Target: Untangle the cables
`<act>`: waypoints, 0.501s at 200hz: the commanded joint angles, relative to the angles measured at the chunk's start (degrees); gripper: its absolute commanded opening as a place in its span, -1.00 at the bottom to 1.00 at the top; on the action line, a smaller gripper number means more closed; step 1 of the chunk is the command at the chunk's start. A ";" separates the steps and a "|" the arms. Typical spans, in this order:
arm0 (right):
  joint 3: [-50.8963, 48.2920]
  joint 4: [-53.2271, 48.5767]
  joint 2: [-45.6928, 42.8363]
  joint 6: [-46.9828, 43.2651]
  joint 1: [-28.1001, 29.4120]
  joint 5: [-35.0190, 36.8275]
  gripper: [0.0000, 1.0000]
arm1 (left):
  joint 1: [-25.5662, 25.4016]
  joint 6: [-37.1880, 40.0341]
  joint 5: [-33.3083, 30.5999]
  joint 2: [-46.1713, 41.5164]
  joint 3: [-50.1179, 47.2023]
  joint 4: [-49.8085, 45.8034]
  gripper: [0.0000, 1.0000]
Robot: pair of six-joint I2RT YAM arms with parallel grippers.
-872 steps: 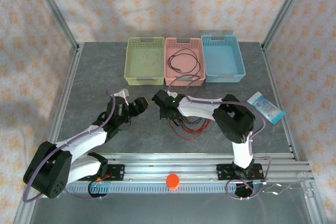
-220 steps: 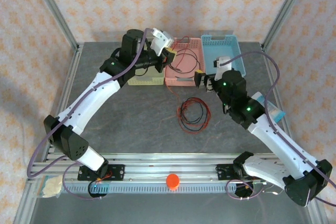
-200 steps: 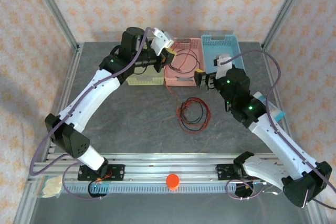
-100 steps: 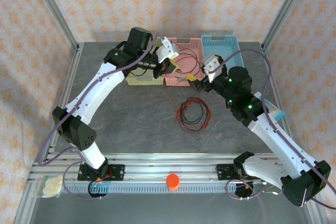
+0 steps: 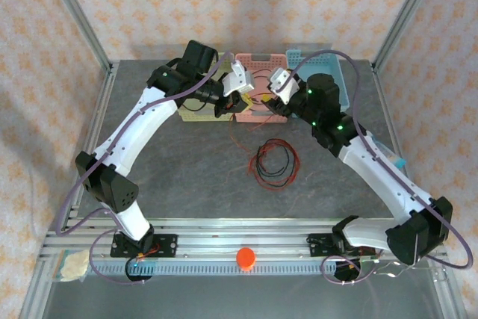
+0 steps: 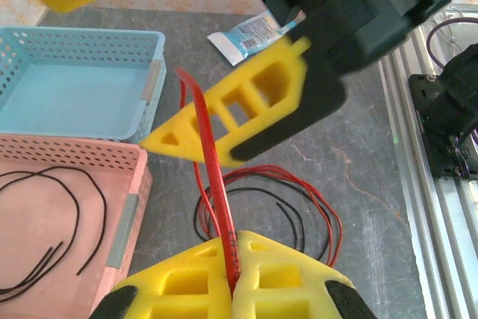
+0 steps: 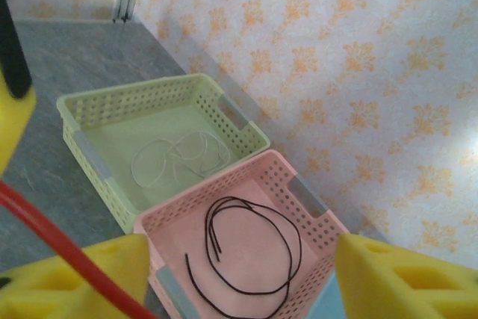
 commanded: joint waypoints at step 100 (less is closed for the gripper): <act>-1.06 2.27 -1.71 11.98 -0.08 8.91 -1.00 | -0.23 -16.35 -3.35 -3.96 -10.98 20.96 -0.17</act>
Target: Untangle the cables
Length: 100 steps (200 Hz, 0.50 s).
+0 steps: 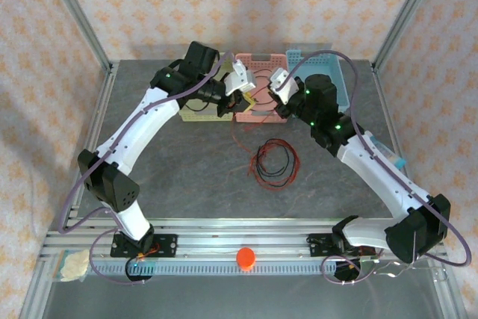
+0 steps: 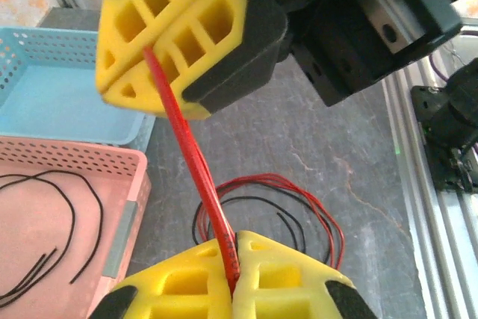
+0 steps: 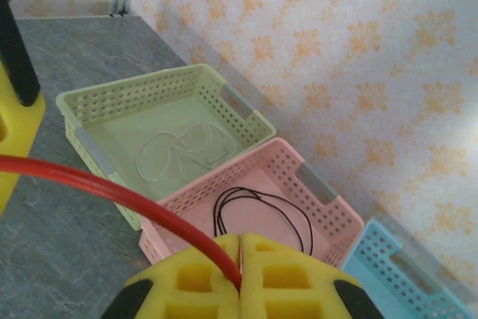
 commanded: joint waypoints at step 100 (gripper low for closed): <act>1.16 -5.54 -1.43 33.64 -1.43 25.63 -1.00 | -5.85 -33.86 -10.14 -16.80 -49.23 61.41 0.40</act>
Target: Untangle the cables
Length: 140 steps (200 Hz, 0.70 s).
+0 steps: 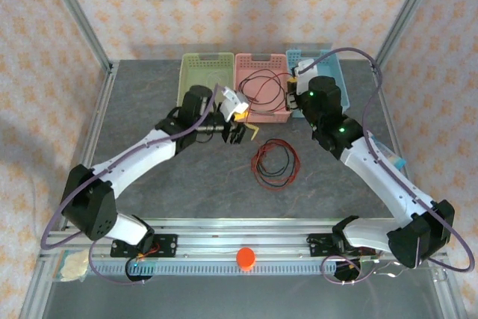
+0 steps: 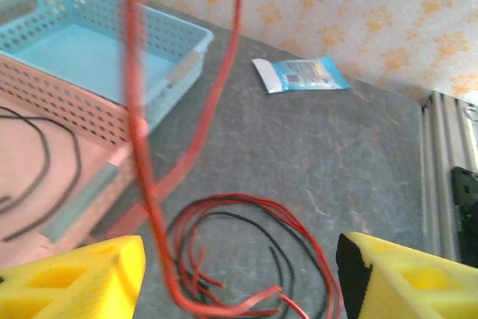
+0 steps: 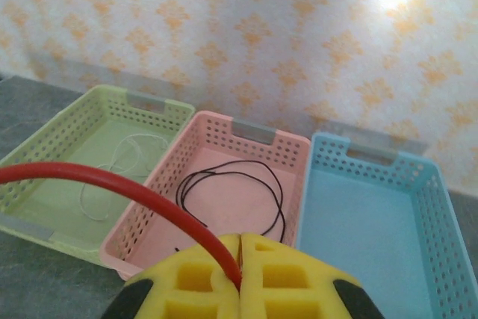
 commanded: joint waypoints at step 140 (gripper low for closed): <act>3.43 -7.13 3.24 13.42 -5.01 5.40 -1.00 | -11.13 -15.68 -4.06 8.95 -19.18 32.53 -0.05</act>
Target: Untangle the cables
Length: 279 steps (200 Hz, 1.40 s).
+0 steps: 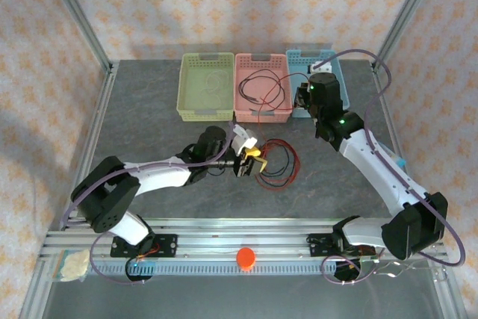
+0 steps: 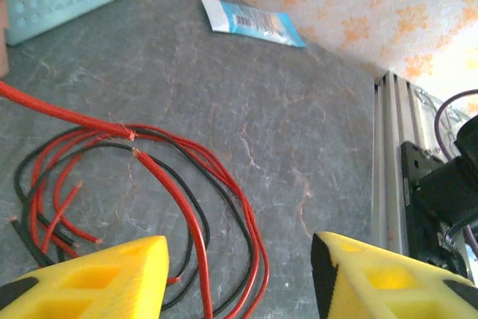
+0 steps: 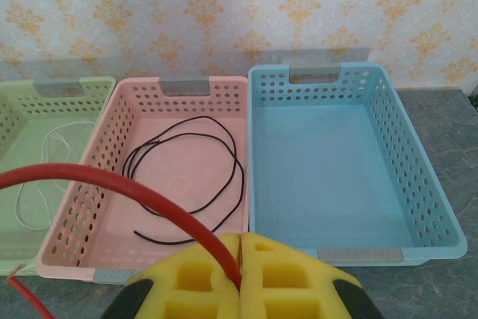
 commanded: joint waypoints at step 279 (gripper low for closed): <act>0.21 -4.40 0.95 20.08 -11.68 11.44 -1.00 | -2.22 -5.22 -14.74 3.06 11.77 -12.57 0.99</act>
